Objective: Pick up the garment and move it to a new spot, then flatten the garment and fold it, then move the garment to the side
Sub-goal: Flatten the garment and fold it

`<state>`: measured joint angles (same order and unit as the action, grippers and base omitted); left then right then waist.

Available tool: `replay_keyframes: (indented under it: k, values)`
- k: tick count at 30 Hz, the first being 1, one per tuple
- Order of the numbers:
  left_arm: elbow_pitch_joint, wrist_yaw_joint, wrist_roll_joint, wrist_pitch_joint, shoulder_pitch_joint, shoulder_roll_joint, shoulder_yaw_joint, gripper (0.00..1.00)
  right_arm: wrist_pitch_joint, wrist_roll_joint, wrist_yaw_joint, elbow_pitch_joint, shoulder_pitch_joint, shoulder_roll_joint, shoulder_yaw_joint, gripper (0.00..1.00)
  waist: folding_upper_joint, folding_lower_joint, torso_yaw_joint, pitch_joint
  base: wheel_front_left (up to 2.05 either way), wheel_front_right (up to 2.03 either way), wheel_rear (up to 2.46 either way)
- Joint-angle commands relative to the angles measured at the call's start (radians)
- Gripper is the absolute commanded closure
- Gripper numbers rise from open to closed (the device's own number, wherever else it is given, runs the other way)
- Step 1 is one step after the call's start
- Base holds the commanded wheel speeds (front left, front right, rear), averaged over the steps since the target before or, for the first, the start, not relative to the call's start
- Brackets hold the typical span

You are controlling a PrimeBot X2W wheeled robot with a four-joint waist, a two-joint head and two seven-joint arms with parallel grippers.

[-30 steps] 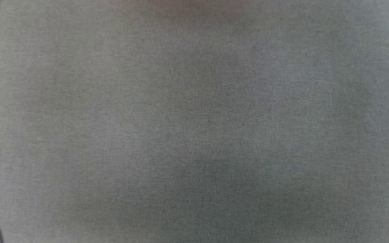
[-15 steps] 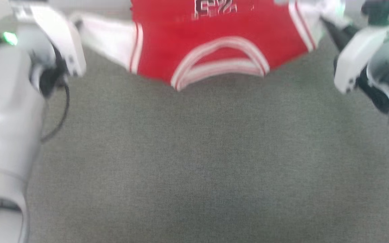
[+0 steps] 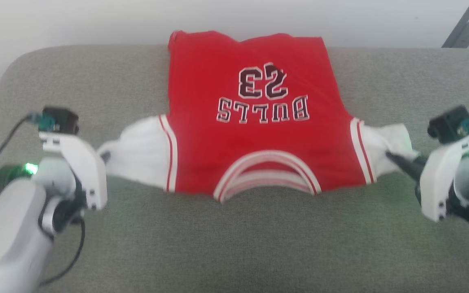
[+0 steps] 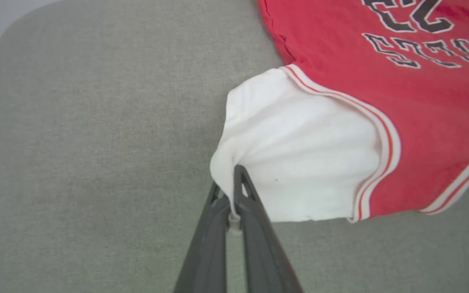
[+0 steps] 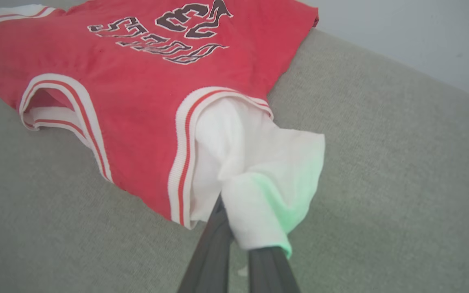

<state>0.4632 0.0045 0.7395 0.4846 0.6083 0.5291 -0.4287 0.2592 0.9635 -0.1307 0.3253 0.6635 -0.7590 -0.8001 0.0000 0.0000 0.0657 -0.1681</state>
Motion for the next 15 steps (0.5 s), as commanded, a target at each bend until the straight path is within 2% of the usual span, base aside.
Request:
replay_keyframes:
  k: [1,10,15]
  values:
    - [-0.04,0.02,0.01,0.016,-0.034,0.01,0.007,1.0,0.01,0.011,0.0,-0.015,-0.028,-0.01,0.009,1.0,0.0,0.0,-0.004,0.003,0.0,0.0,0.0]
    - [-0.539,0.241,0.059,0.181,-0.373,0.178,0.077,1.0,0.129,0.06,0.0,-0.193,-0.25,-0.098,0.113,1.0,0.0,0.0,-0.015,-0.013,0.0,0.0,0.0]
    - [-0.683,0.317,0.048,0.207,-0.508,0.241,0.101,1.0,0.2,0.075,0.0,-0.284,-0.392,-0.107,0.2,1.0,0.0,0.0,-0.014,-0.033,0.0,0.0,0.0]
